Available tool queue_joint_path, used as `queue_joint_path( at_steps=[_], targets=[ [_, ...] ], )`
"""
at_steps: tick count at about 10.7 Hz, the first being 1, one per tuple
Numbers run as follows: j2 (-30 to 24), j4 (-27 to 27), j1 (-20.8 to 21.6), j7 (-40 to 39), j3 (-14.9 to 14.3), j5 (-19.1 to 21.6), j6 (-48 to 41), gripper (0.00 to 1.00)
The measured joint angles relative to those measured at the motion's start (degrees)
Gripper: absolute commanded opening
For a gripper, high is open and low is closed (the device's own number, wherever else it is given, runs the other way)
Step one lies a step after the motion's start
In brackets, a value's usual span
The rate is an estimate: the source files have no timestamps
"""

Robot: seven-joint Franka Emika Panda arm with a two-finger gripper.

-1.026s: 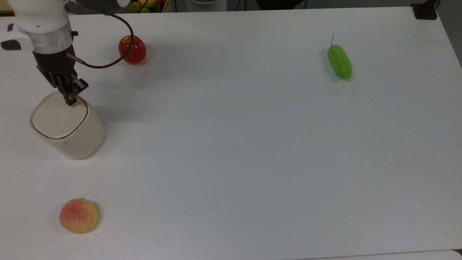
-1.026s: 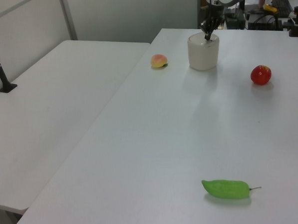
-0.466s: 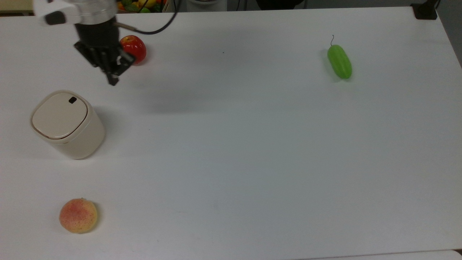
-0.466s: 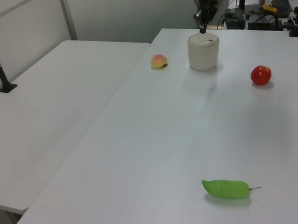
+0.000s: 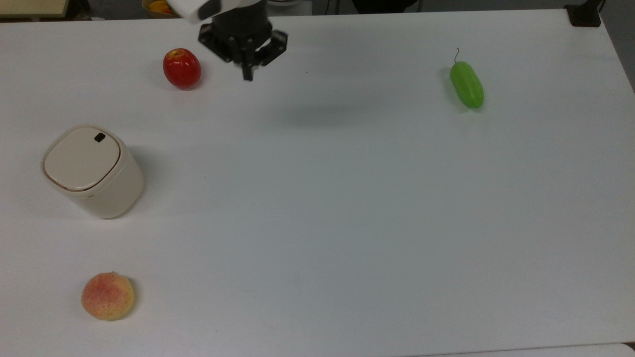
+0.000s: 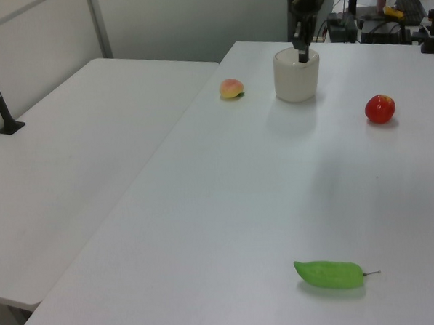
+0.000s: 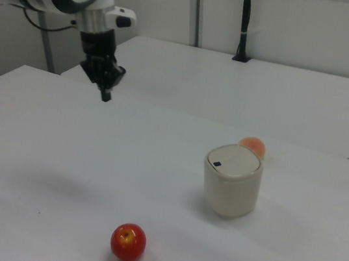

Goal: Close garbage bin

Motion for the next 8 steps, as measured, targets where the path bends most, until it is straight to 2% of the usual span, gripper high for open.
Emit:
queue_joint_path(
  at_steps=[2,3,5,6,7,8],
  targets=[
    [-2.5,0.0,1.5,-4.2,0.0,-0.1,-6.0,0.00],
    [-3.4,-0.1,1.5,-5.2,-0.1,-0.1,-7.1,0.04],
    [-3.8,-0.1,1.3,-5.6,-0.4,-0.1,-7.2,0.40],
    [-3.8,-0.2,1.3,-5.6,-0.6,-0.1,-7.2,0.73],
    [-3.8,-0.2,1.2,-5.6,-0.7,-0.1,-7.2,0.99],
    [-3.8,-0.2,1.1,-5.6,-0.8,-0.1,-7.2,1.00]
  ],
)
